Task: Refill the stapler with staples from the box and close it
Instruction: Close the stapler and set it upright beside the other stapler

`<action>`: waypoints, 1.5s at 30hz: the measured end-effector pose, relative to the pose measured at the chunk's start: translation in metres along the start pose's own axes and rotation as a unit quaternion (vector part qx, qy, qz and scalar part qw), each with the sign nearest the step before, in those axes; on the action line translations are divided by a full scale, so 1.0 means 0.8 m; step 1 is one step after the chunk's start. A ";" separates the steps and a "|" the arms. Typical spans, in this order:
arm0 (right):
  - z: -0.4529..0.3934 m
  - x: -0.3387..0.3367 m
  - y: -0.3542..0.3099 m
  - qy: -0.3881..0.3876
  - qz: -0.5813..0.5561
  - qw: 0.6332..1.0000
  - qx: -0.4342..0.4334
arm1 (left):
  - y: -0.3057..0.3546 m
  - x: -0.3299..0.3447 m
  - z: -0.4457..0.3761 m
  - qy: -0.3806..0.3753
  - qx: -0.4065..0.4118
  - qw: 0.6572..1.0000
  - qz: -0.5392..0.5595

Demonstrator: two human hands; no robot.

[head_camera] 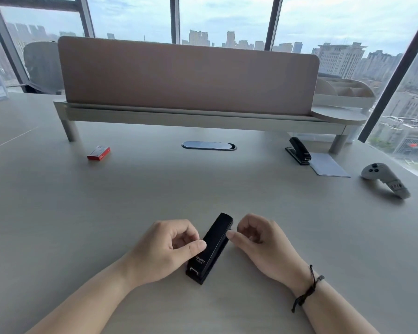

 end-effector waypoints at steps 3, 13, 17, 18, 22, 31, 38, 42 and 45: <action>0.004 0.006 -0.010 -0.052 -0.045 0.997 -0.021 | 0.004 0.007 -0.001 -0.015 -0.030 0.999 0.031; 0.001 0.005 0.000 -0.076 -0.091 0.993 0.006 | 0.010 0.032 -0.013 0.007 -0.064 0.995 0.078; -0.012 -0.001 0.008 -0.050 -0.065 0.997 0.015 | 0.013 0.038 -0.035 0.020 -0.065 0.995 0.071; -0.017 -0.003 0.012 -0.040 -0.059 0.997 0.023 | 0.013 0.041 -0.045 0.026 -0.068 0.995 0.068; -0.047 -0.021 0.042 0.002 -0.035 0.998 0.050 | 0.017 0.055 -0.101 0.066 -0.052 0.996 0.033; -0.158 -0.092 0.135 0.079 0.024 0.992 0.095 | 0.049 0.112 -0.274 0.146 -0.024 0.989 -0.014; -0.251 -0.142 0.209 0.138 0.072 0.977 0.143 | 0.065 0.147 -0.399 0.147 -0.008 0.987 -0.063; -0.285 -0.154 0.241 0.182 0.105 0.965 0.156 | 0.072 0.163 -0.451 0.140 -0.005 0.986 -0.090; -0.300 -0.160 0.256 0.210 0.120 0.956 0.166 | 0.074 0.173 -0.476 0.136 -0.005 0.985 -0.107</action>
Point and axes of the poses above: each hand's wrist, its own z-axis away from the middle knuckle, its own x-axis out of the palm, y = z × x, the point moved 5 cm from there along -z, towards the middle knuckle, and after that the axes turned 8 degrees about -x, right-handed, at the moved point
